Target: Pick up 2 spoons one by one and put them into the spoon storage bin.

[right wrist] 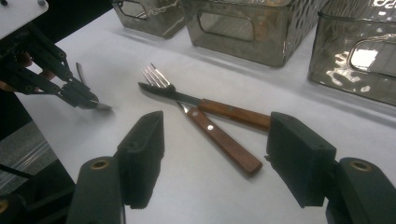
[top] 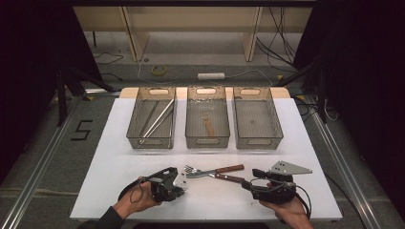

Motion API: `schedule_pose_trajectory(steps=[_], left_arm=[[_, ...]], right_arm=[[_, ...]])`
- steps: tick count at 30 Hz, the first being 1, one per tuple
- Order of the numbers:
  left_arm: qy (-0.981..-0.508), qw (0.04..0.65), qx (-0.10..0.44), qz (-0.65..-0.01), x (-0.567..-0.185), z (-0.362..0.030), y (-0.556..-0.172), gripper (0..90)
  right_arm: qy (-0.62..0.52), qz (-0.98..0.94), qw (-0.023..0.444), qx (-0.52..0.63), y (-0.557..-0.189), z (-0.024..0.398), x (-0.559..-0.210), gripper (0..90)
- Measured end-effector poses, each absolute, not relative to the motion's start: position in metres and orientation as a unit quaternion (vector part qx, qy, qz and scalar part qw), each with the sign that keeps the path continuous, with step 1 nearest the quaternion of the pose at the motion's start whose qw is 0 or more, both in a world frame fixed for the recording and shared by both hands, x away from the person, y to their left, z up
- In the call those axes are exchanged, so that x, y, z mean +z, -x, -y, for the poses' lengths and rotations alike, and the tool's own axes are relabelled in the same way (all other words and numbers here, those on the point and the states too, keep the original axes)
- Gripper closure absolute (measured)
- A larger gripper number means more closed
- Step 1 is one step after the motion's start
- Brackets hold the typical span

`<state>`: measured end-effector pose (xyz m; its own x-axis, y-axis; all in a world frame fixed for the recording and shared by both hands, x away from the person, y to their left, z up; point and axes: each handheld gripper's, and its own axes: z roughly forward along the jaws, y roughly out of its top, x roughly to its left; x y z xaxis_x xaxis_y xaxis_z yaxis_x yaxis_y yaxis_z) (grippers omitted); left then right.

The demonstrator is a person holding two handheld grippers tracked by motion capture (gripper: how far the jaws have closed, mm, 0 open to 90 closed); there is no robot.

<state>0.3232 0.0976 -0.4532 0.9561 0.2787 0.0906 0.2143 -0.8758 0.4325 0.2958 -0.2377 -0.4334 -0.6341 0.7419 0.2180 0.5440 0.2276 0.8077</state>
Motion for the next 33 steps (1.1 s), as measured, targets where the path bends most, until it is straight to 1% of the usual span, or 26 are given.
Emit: schedule_pose_trajectory(steps=[6, 13, 21, 33], left_arm=[[-0.958, 0.231, 0.063, -0.159, -0.446, -0.105, -0.329, 88.1], [-0.939, 0.268, 0.051, -0.208, -0.437, -0.116, -0.337, 88.2], [-0.924, 0.289, 0.042, -0.247, -0.432, -0.125, -0.344, 88.2], [-0.892, 0.333, 0.016, -0.304, -0.412, -0.14, -0.355, 88.2]], right_arm=[[-0.413, -0.776, 0.108, 0.464, -0.296, 0.238, -0.433, 37.9], [-0.413, -0.776, 0.108, 0.464, -0.295, 0.238, -0.433, 37.8], [-0.414, -0.775, 0.108, 0.465, -0.295, 0.238, -0.433, 37.9], [-0.415, -0.775, 0.108, 0.464, -0.296, 0.238, -0.433, 37.9]])
